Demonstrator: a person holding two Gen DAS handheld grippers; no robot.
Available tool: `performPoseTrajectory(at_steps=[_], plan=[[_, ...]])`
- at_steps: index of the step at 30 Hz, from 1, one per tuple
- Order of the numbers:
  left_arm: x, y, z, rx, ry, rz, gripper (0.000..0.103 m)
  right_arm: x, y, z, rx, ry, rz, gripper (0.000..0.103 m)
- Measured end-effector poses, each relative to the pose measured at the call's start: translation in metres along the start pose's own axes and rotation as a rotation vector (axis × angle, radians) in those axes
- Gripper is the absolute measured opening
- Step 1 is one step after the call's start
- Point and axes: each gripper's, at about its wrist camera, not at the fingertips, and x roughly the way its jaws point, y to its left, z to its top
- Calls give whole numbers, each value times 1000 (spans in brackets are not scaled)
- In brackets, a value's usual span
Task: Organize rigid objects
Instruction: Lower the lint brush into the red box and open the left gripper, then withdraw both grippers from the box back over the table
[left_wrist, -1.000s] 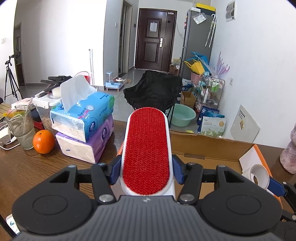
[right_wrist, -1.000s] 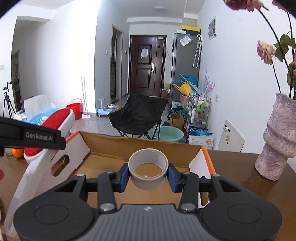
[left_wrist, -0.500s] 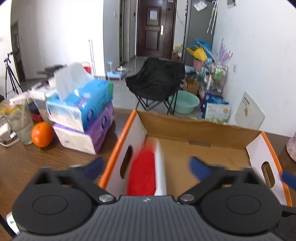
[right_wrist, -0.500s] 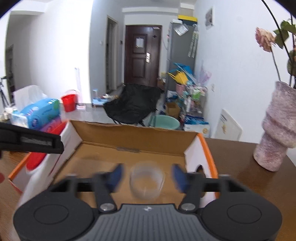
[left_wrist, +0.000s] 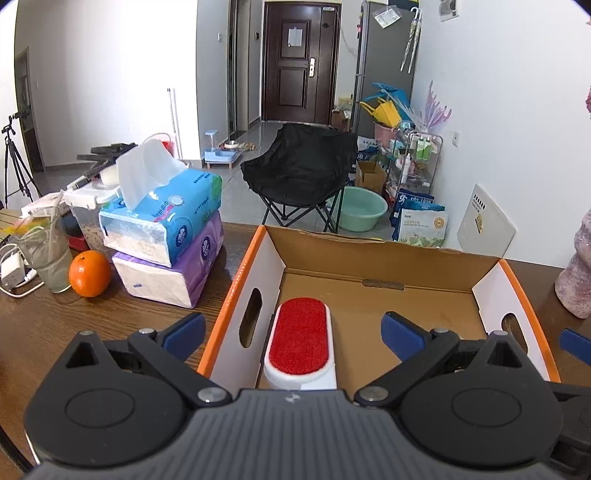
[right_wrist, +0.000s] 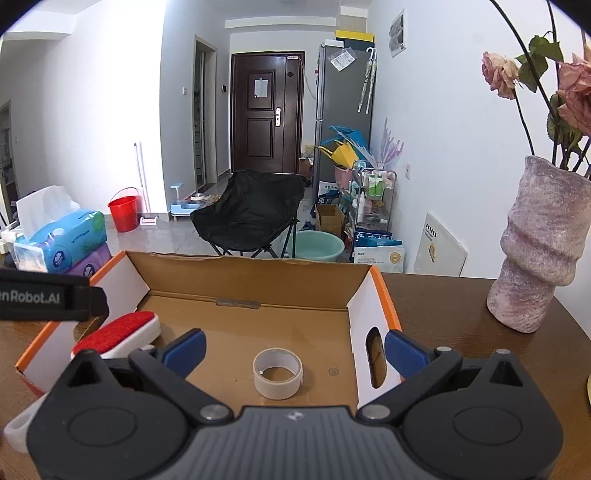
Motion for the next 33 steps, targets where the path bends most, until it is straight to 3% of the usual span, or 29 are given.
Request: performPoseTrajectory(at_steps=[7,33], plan=[[-29,6,-9,-1,-54,-13,103,-20,-4,-6,7,-16,-5,103],[-126,40,-72,-29,-93,-27,103,-137,-3,-51,-12,-90,7,103]])
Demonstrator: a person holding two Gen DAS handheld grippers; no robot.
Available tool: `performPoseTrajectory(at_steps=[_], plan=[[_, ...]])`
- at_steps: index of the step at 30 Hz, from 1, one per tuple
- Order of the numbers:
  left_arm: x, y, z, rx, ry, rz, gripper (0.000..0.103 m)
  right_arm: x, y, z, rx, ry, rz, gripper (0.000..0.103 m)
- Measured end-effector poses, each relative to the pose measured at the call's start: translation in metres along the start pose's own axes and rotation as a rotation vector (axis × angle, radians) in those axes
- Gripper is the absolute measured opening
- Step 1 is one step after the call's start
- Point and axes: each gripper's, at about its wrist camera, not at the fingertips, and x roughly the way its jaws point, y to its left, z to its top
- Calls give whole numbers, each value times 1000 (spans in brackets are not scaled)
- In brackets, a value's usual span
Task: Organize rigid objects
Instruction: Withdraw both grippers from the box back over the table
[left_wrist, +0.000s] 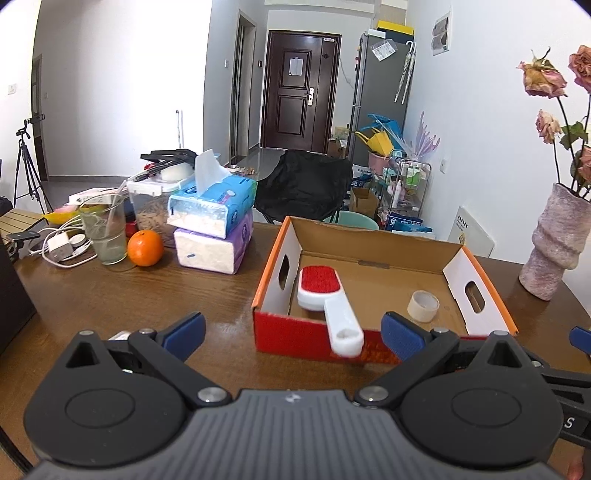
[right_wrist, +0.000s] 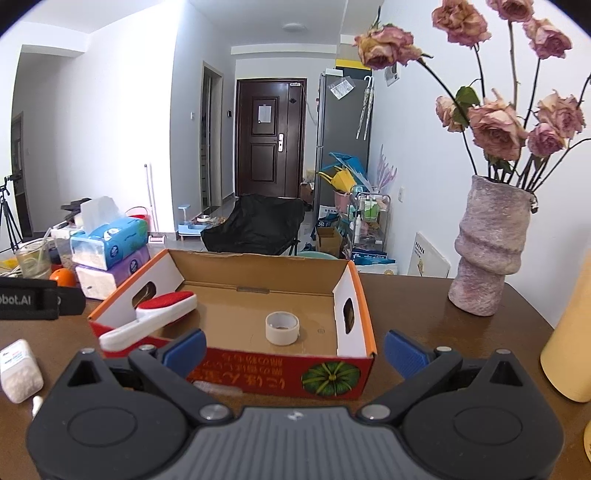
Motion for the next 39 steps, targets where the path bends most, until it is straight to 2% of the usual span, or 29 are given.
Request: performPoseTrajectory(at_steps=[9,28,39], plan=[[-43,12,-25,8,-23,-11,103,-45,7,-21,9,-22,44,103],[-111,47,-95,29,9,-16,103,-130,28,-77,-4,-13,87,103],[-133,63,-127,47,37,-14,103,-161,41,-109,-2,-4,93,103]])
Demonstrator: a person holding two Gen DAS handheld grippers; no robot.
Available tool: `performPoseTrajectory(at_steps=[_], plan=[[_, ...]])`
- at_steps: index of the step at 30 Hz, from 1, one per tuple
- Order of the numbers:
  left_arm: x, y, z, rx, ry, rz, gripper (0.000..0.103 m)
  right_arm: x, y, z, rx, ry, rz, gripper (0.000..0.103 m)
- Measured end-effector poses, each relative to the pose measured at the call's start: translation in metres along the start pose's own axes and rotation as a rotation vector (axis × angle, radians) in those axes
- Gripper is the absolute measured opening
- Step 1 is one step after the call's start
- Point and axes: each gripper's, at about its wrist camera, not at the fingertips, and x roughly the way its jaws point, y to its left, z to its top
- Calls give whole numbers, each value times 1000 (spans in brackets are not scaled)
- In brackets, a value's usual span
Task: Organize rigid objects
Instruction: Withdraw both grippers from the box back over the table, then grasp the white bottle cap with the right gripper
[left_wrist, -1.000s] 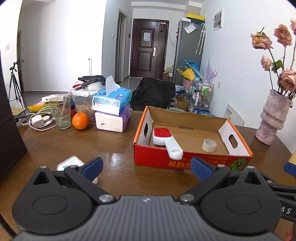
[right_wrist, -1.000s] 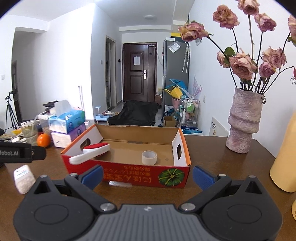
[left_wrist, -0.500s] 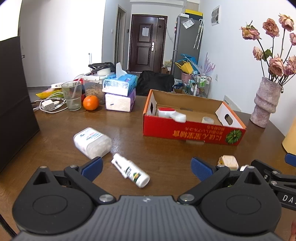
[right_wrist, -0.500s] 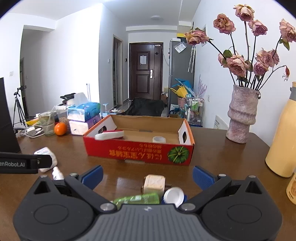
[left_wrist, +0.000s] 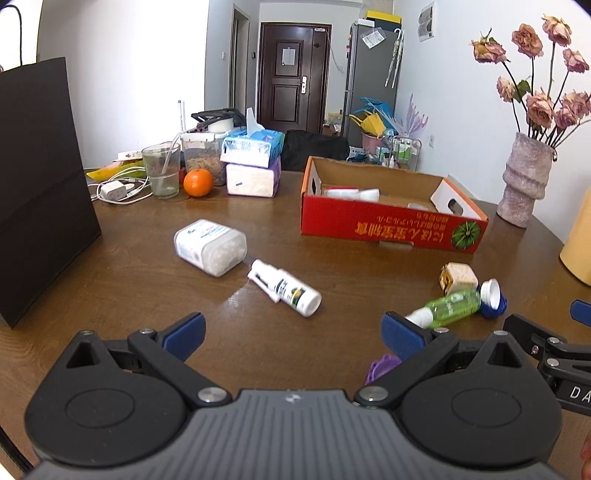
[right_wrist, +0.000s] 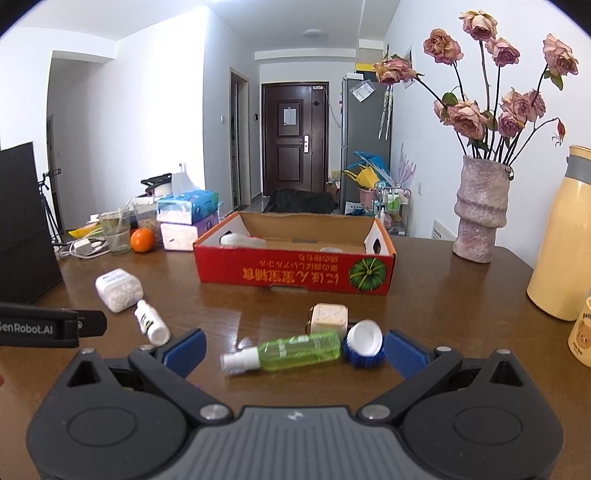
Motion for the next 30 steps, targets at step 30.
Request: performPoseTrajectory(at_steps=[30], plan=[[-11,54,-65,-15,84,14,103,-2,70,-66,-69,134,75,98]])
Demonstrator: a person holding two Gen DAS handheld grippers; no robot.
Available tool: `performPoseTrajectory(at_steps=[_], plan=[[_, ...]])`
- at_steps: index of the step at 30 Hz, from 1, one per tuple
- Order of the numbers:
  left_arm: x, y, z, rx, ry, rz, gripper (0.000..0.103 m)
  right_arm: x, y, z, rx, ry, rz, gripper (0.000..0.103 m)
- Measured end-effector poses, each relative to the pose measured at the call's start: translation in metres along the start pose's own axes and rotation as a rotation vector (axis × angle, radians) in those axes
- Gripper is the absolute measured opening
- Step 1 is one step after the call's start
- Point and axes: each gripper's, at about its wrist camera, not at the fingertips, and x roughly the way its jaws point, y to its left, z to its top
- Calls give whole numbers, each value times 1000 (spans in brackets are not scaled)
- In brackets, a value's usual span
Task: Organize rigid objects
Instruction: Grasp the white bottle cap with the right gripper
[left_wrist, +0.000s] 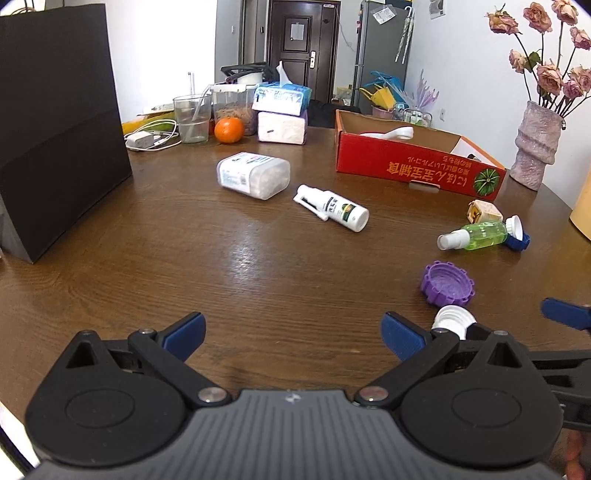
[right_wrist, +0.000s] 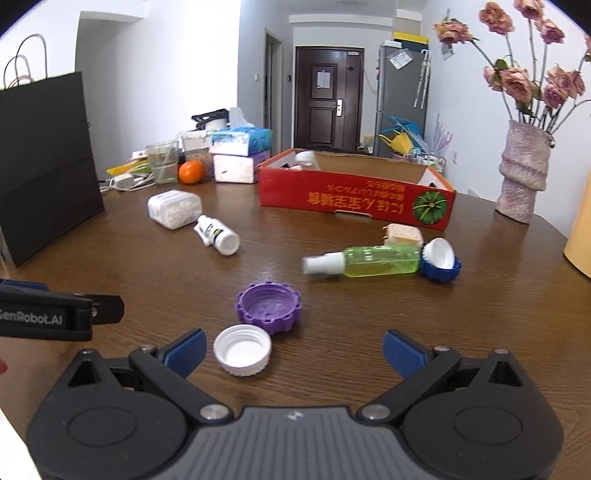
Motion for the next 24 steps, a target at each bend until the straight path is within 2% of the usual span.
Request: performPoseTrajectory(at_steps=[4,8,9,10,11,12,16,24], plan=[[0,10,-1,-18,0,5,103,17,7,-3,-2,48,20,84],[3,17,0,-33,7,9,103,27,13,-4,4,61,23,78],[4,17,1,-34,8,8,103,29,14,-4,6,60,29,71],[5,18,1,-35,9,8,103,30,15,-4,4,62,37,55],[5,18,1,-35,10,7,103,31,16,-4,-2,70,46,44],[6,18,1,-35,11,6,103,33,18,-5,-10,73,54,39],[9,16,2,-33,14,7,103,29,25,-5,-52,65,38,39],[12,5,4,-15,22,13,103,19,13,-2,-31,27,44,39]])
